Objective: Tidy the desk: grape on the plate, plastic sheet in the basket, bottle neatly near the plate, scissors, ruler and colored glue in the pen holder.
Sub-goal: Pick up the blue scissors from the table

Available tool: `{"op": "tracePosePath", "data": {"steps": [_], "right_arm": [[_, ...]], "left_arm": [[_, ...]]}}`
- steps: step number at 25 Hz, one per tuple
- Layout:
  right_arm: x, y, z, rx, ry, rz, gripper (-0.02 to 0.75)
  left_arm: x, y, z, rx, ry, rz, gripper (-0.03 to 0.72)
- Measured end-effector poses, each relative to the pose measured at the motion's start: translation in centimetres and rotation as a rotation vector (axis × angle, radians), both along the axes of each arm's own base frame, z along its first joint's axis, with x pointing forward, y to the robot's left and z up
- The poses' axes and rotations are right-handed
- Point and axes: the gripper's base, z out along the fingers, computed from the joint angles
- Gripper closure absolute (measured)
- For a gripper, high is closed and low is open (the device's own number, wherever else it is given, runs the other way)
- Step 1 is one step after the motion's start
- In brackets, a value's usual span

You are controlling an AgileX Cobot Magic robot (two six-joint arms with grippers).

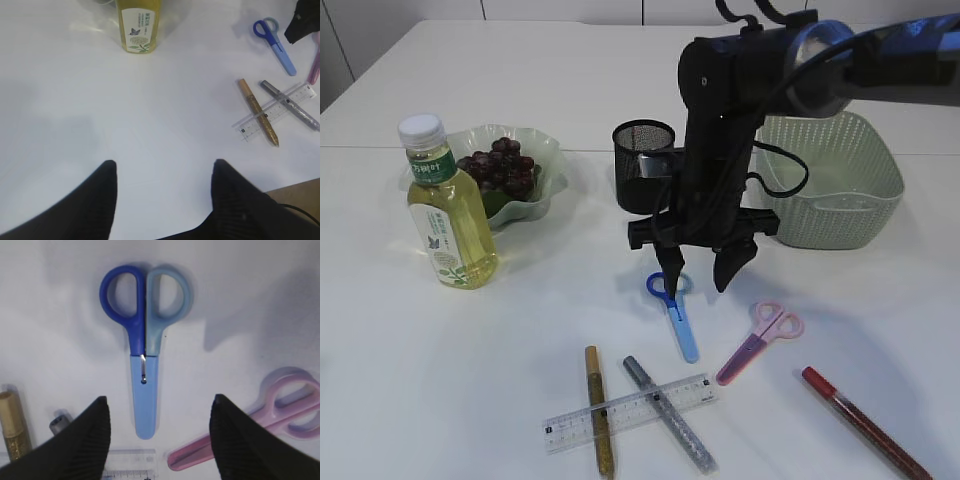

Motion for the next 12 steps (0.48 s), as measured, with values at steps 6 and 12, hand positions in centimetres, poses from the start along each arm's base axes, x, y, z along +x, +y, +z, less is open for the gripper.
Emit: {"op": "tracePosePath", "data": {"steps": [6,12], "right_arm": [[0.1,0.1,-1.1,-0.013,0.024,-0.039,0.246],[-0.6,1.5,-2.6,-0.058,0.037,-0.019,0.247]], "left_arm": [[0.0,0.0,0.0,0.004,-0.001,0.001,0.253],[0.0,0.1,0.0,0.006,-0.001,0.003,0.253]]}}
